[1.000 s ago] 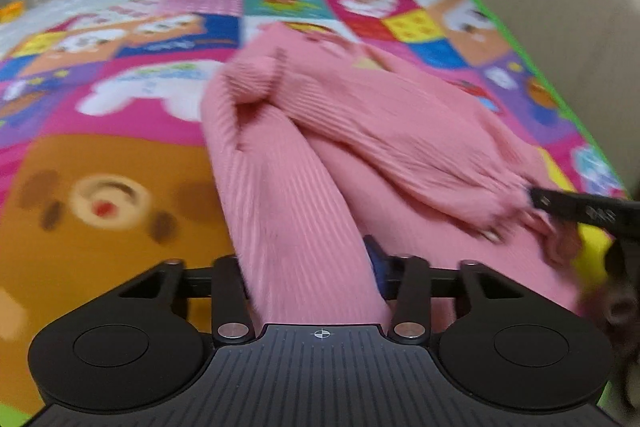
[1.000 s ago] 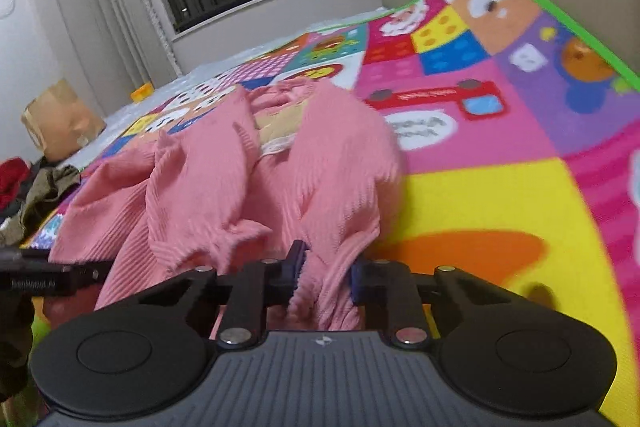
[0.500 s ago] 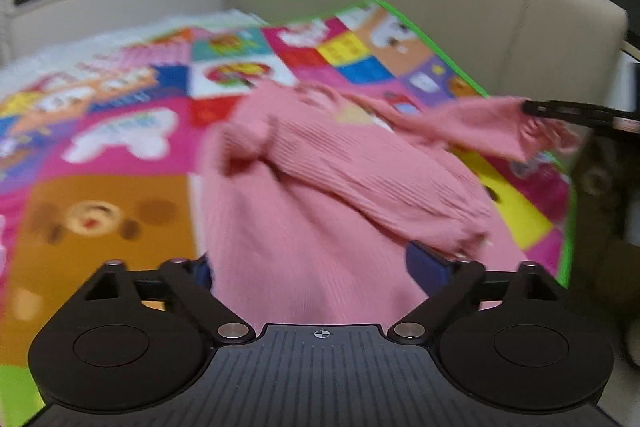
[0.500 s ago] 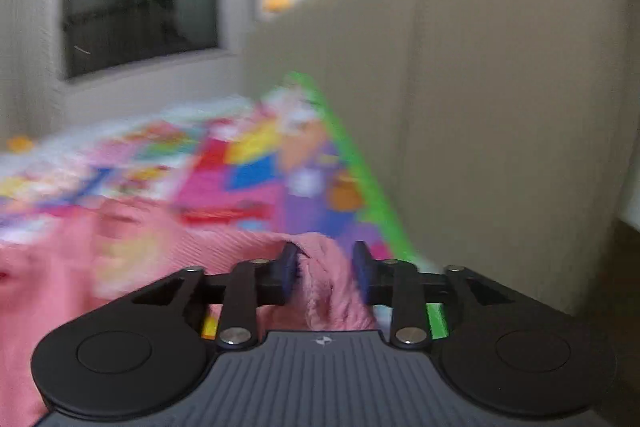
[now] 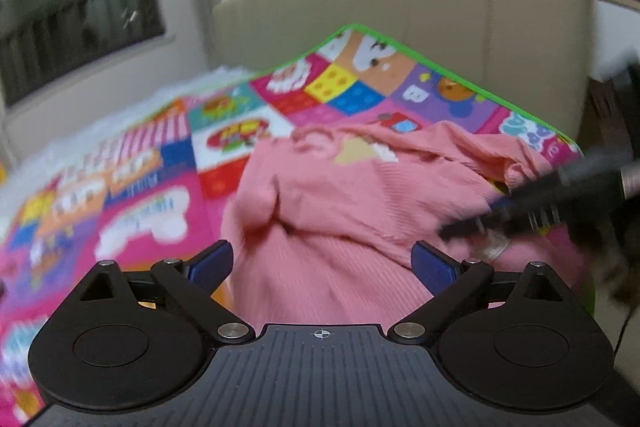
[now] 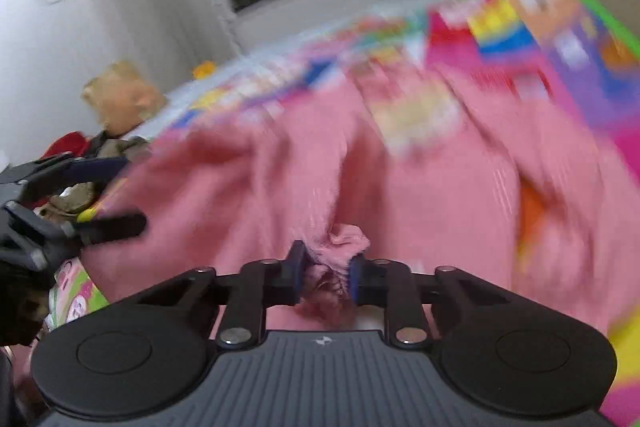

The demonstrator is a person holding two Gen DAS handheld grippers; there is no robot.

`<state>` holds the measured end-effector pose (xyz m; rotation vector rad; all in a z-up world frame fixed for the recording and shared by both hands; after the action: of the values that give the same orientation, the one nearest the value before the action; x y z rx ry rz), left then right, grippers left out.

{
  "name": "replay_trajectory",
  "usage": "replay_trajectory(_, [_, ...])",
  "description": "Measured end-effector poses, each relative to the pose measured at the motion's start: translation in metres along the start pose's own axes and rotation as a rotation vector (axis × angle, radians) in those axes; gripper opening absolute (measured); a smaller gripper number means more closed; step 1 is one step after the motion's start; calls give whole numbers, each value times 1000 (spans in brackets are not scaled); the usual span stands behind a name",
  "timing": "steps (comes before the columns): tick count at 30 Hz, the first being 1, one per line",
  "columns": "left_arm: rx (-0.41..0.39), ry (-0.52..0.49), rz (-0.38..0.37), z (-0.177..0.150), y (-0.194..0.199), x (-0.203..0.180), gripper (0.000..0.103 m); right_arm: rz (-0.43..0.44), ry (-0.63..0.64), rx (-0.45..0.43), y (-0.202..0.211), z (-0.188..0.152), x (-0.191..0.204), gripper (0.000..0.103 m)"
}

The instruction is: Fold clothes

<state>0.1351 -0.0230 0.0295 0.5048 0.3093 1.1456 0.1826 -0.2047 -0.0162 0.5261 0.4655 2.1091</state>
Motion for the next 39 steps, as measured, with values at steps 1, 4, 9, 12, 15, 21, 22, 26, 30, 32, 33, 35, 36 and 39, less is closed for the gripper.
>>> replay_trajectory(1, [-14,-34,-3,3,1,-4,99,16,6,-42,6,16,3,16])
replay_trajectory(4, [-60,-137,-21,14,-1,-24,102,62,-20,-157,22,64,1,16])
replay_trajectory(9, [-173,-374,61,27,-47,-71,103,101,-77,-205,31,87,-9,16])
replay_trajectory(12, [-243,-471,107,35,-82,-82,92,69,-85,-196,36,82,-15,16])
replay_trajectory(15, [-182,-480,86,43,-119,-74,29,-13,-68,-181,43,76,-30,19])
replay_trajectory(21, [-110,-220,232,83,-161,51,12,-388,146,-101,30,51,-76,76])
replay_trajectory(22, [-106,-146,276,87,-161,83,12,-417,180,-55,22,43,-82,76])
replay_trajectory(26, [-81,130,423,91,-154,198,12,-453,297,125,-14,19,-104,69])
replay_trajectory(30, [-29,276,485,71,-149,266,12,-547,419,219,-43,27,-141,9])
replay_trajectory(32, [-1,284,482,58,-150,273,13,-676,472,187,-49,54,-170,9])
replay_trajectory(33, [13,291,473,51,-150,275,13,-742,474,179,-53,68,-186,9])
replay_trajectory(35, [37,307,474,39,-150,278,19,-843,454,172,-61,90,-215,10])
replay_trajectory(36, [54,319,472,32,-150,278,23,-847,406,187,-63,95,-226,15])
replay_trajectory(39, [126,390,427,11,-153,277,59,-833,257,204,-66,105,-254,29])
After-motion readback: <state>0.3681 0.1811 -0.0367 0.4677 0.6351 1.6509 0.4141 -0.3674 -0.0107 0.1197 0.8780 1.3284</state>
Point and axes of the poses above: each gripper's, at about its wrist camera, not at the fingertips, and y roughly against the way its jaws point, x to its left, z to its top, the point moved 7 cm from there along -y, roughly the way its jaws point, and after that the axes turned 11 degrees about y, right-handed, at the moved point
